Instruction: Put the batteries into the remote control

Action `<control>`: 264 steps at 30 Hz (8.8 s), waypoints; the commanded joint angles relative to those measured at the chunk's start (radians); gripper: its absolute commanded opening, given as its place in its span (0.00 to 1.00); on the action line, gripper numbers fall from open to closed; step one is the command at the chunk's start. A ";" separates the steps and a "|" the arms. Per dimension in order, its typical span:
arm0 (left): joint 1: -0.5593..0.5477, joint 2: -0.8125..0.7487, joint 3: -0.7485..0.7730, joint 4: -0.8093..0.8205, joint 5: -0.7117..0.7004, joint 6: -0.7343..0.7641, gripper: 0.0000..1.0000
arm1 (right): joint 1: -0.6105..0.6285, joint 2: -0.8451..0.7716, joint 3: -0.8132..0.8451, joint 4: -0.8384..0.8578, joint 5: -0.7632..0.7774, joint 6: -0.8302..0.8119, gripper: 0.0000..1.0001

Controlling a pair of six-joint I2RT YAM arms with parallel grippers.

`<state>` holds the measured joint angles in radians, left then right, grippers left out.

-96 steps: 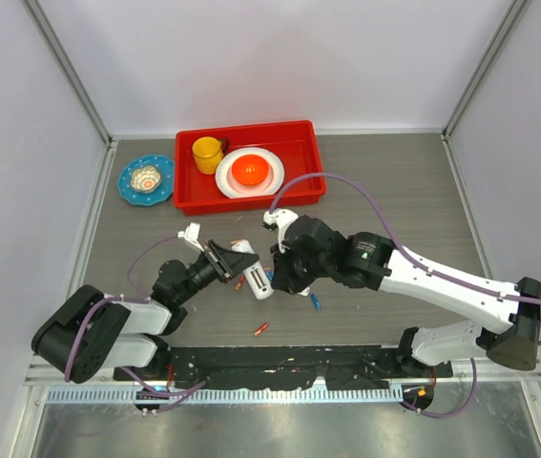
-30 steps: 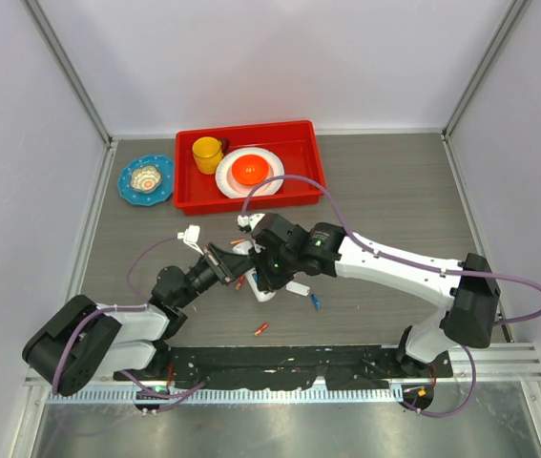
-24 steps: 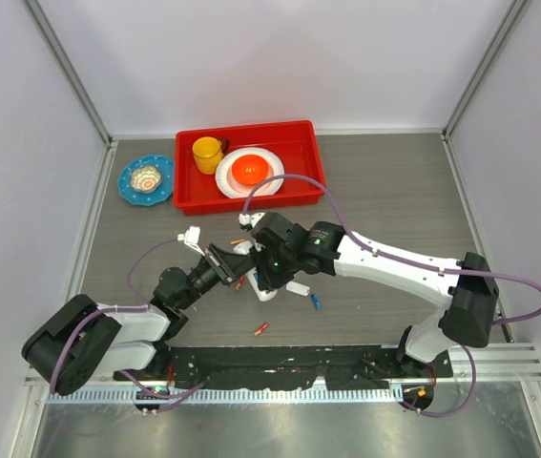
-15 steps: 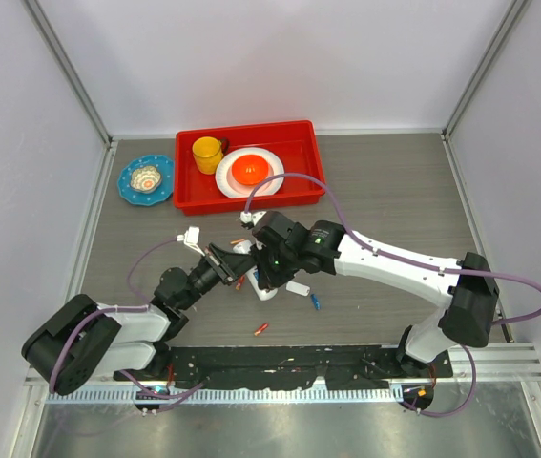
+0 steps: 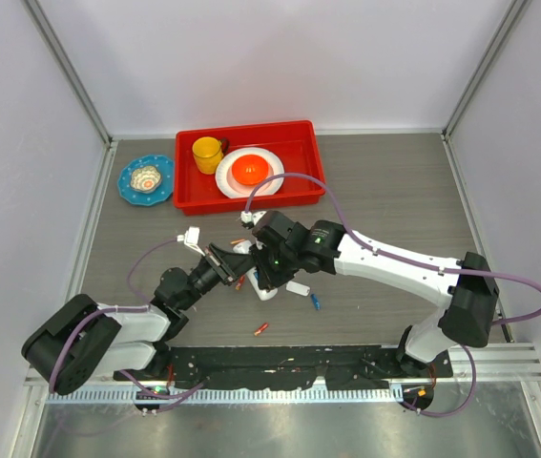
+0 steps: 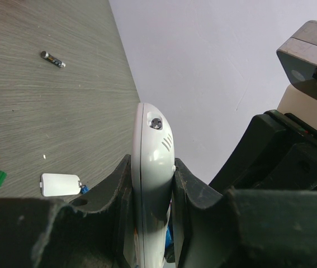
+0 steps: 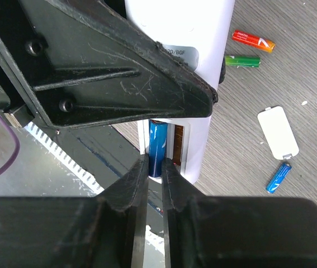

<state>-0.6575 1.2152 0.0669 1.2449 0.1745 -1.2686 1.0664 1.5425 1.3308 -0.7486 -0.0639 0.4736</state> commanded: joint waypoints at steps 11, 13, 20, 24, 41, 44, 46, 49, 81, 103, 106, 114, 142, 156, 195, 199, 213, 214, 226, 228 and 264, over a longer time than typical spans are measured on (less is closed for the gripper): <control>-0.025 0.026 0.042 0.298 0.039 -0.009 0.01 | -0.005 -0.007 0.036 0.089 0.012 0.003 0.21; -0.025 0.032 0.042 0.298 0.040 -0.008 0.00 | -0.006 -0.007 0.039 0.086 0.012 0.000 0.22; -0.025 0.040 0.048 0.298 0.042 -0.008 0.00 | -0.005 -0.001 0.054 0.068 0.018 0.000 0.26; -0.025 0.041 0.047 0.297 0.042 -0.006 0.01 | -0.005 -0.001 0.056 0.058 0.027 -0.003 0.27; -0.025 0.058 0.037 0.291 0.030 0.000 0.00 | -0.005 -0.019 0.081 0.026 0.001 0.005 0.33; -0.025 0.055 0.036 0.291 0.025 0.002 0.00 | -0.005 -0.031 0.079 0.017 0.003 0.003 0.33; -0.025 0.053 0.036 0.289 0.025 0.002 0.00 | -0.005 -0.044 0.082 0.006 0.006 0.003 0.33; -0.025 0.060 0.036 0.289 0.020 0.005 0.00 | -0.005 -0.076 0.093 -0.011 0.004 0.014 0.34; -0.024 -0.051 0.060 0.301 0.103 -0.075 0.00 | -0.141 -0.608 -0.570 0.710 -0.134 0.172 0.67; -0.024 -0.069 0.068 0.301 0.140 -0.107 0.00 | -0.223 -0.464 -0.685 0.976 -0.425 0.319 0.69; -0.025 -0.069 0.067 0.301 0.141 -0.109 0.00 | -0.223 -0.443 -0.688 0.999 -0.445 0.341 0.69; -0.025 -0.072 0.065 0.301 0.143 -0.109 0.00 | -0.223 -0.424 -0.691 1.008 -0.433 0.347 0.68; -0.025 -0.086 0.062 0.301 0.143 -0.112 0.00 | -0.224 -0.366 -0.680 0.976 -0.406 0.339 0.57; -0.025 -0.083 0.047 0.300 0.135 -0.101 0.00 | -0.224 -0.380 -0.670 0.993 -0.419 0.355 0.64; -0.025 -0.083 0.068 0.301 0.145 -0.110 0.00 | -0.230 -0.424 -0.774 1.106 -0.508 0.385 0.67; -0.025 -0.088 0.070 0.301 0.146 -0.112 0.00 | -0.232 -0.409 -0.772 1.126 -0.510 0.393 0.65; -0.025 -0.102 0.065 0.301 0.145 -0.115 0.00 | -0.232 -0.372 -0.768 1.135 -0.499 0.402 0.56; -0.025 -0.103 0.065 0.301 0.145 -0.115 0.00 | -0.232 -0.371 -0.769 1.135 -0.496 0.405 0.56; -0.025 -0.126 0.068 0.301 0.140 -0.121 0.01 | -0.232 -0.349 -0.775 1.147 -0.484 0.415 0.47; -0.025 -0.131 0.068 0.301 0.138 -0.123 0.00 | -0.232 -0.346 -0.777 1.151 -0.481 0.419 0.46; -0.077 -0.125 0.057 0.291 0.112 -0.094 0.00 | -0.232 -0.271 -0.705 1.204 -0.467 0.448 0.47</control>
<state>-0.7109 1.1080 0.1009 1.2301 0.2428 -1.3540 0.8440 1.2655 0.5838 0.4538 -0.5789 0.9417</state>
